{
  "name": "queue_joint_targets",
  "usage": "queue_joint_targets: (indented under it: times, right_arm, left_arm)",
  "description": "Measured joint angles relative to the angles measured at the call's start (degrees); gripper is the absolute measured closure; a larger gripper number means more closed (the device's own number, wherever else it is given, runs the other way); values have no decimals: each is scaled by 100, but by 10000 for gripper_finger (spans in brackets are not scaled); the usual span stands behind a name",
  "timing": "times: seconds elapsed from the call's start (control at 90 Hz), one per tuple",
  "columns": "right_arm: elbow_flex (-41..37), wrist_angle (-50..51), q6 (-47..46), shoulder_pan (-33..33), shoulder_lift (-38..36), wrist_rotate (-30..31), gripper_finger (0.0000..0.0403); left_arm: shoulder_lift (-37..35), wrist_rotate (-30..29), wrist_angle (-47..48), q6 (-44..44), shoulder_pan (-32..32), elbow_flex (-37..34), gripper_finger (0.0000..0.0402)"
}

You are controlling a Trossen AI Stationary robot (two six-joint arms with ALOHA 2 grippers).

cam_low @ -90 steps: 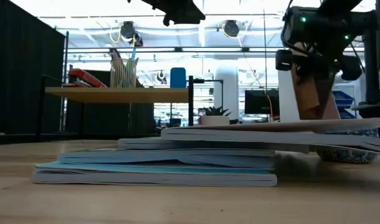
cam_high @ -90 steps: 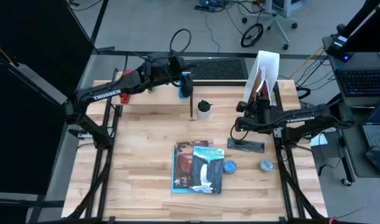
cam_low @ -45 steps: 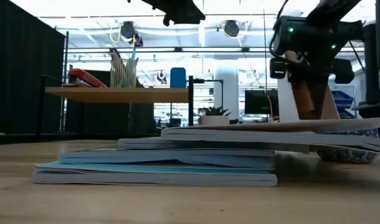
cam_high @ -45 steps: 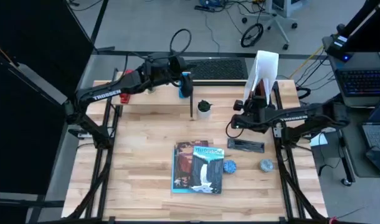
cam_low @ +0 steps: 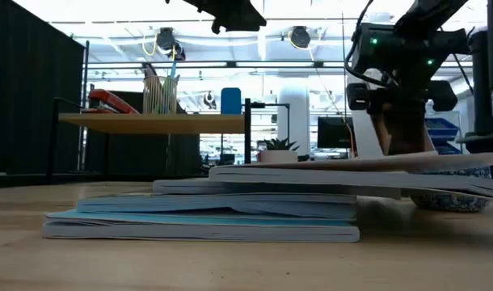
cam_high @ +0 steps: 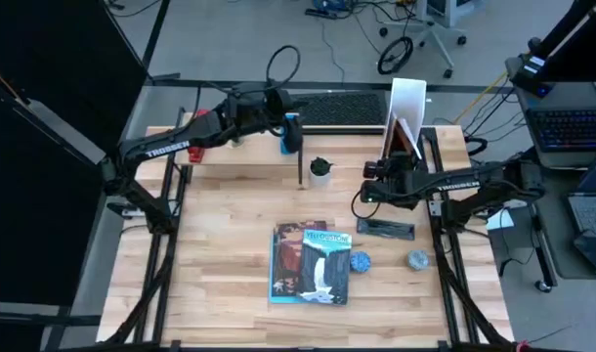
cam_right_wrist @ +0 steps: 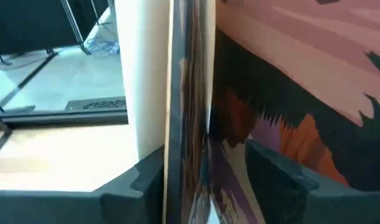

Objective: Stock shelves
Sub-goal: Put the blue/brown book into the white book shelf

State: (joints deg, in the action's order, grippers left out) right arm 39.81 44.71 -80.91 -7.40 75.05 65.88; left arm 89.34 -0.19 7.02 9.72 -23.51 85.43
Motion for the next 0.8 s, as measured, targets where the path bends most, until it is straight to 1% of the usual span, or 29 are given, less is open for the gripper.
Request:
queue_joint_targets:
  times: [0.167,0.333,0.456,0.611,0.8]
  right_arm:
    - [0,1,22,-1,-2,-128,228]
    - [0,41,138,0,-2,-586,242]
    - [-2,41,362,0,-2,-883,243]
    - [-7,44,388,3,-41,-1239,245]
    - [-9,46,403,83,-332,-1352,245]
  left_arm:
    - [0,0,0,0,0,0,254]
    - [0,0,-2,-2,0,0,254]
    - [0,0,-1,-2,0,0,254]
    - [0,0,0,-2,0,0,254]
    - [25,0,-10,-2,1,0,254]
